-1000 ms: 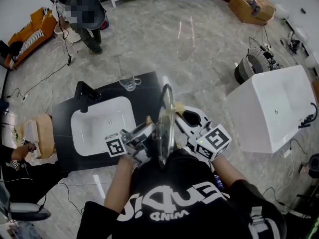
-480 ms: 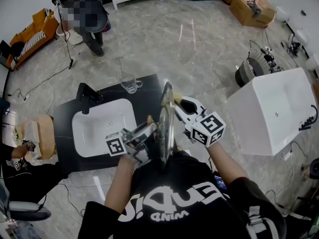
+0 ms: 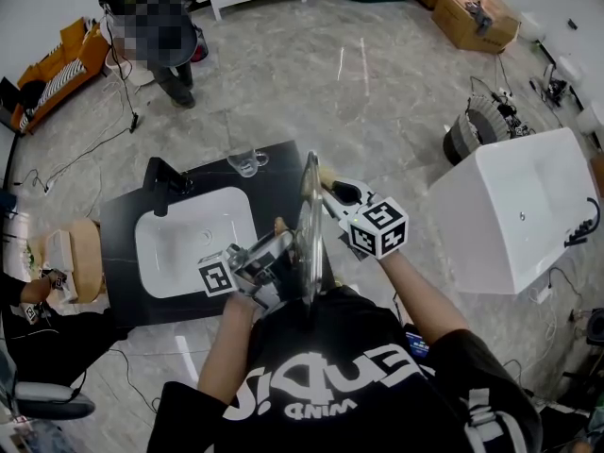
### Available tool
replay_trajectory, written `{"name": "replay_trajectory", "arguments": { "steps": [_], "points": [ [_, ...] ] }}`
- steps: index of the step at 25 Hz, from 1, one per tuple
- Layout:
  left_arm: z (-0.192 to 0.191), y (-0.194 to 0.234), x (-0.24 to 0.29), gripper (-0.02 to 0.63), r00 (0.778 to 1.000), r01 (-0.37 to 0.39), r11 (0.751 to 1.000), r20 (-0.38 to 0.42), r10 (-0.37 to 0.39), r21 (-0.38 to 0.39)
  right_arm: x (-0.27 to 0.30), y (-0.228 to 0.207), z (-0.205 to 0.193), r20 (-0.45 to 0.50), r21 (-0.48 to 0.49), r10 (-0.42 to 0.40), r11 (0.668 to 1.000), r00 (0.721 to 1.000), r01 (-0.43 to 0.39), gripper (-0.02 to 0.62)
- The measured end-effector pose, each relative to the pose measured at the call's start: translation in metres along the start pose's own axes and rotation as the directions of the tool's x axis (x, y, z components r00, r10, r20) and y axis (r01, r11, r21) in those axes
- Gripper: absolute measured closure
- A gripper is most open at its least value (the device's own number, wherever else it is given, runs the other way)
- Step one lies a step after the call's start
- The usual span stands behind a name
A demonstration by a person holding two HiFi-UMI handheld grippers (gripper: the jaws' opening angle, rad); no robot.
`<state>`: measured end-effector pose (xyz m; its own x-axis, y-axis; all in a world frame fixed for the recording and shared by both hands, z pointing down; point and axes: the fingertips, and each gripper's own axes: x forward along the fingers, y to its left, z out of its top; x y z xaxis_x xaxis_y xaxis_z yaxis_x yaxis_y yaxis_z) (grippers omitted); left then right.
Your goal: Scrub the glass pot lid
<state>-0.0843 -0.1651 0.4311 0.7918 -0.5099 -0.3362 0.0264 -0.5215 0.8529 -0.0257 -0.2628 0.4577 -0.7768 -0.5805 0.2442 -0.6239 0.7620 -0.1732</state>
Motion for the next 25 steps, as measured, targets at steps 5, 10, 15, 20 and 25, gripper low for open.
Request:
{"name": "replay_trajectory", "arguments": {
  "steps": [5, 10, 15, 20, 25],
  "points": [
    [0.007, 0.0, -0.001, 0.43, 0.999, -0.01, 1.0, 0.04, 0.01, 0.0, 0.008, 0.004, -0.018, -0.061, 0.003, 0.027, 1.0, 0.998, -0.027, 0.549],
    [0.01, -0.003, -0.002, 0.43, 0.996, 0.009, 0.998, 0.093, -0.004, -0.057, 0.01, 0.012, -0.038, -0.103, 0.018, 0.051, 0.999, 0.993, -0.049, 0.549],
    [0.012, 0.0, -0.004, 0.43, 0.992, 0.003, 0.997, 0.13, 0.007, -0.08, 0.007, 0.022, -0.061, -0.153, 0.035, 0.09, 0.996, 0.984, -0.086, 0.549],
    [0.013, 0.003, -0.006, 0.428, 0.99, 0.001, 0.997, 0.143, 0.01, -0.074, 0.001, 0.034, -0.084, -0.191, 0.062, 0.13, 0.991, 0.973, -0.12, 0.549],
    [0.024, 0.007, -0.009, 0.428, 0.987, -0.011, 0.997, 0.16, 0.023, -0.076, 0.002, 0.05, -0.1, -0.232, 0.088, 0.169, 0.984, 0.958, -0.153, 0.549]
  ]
}}
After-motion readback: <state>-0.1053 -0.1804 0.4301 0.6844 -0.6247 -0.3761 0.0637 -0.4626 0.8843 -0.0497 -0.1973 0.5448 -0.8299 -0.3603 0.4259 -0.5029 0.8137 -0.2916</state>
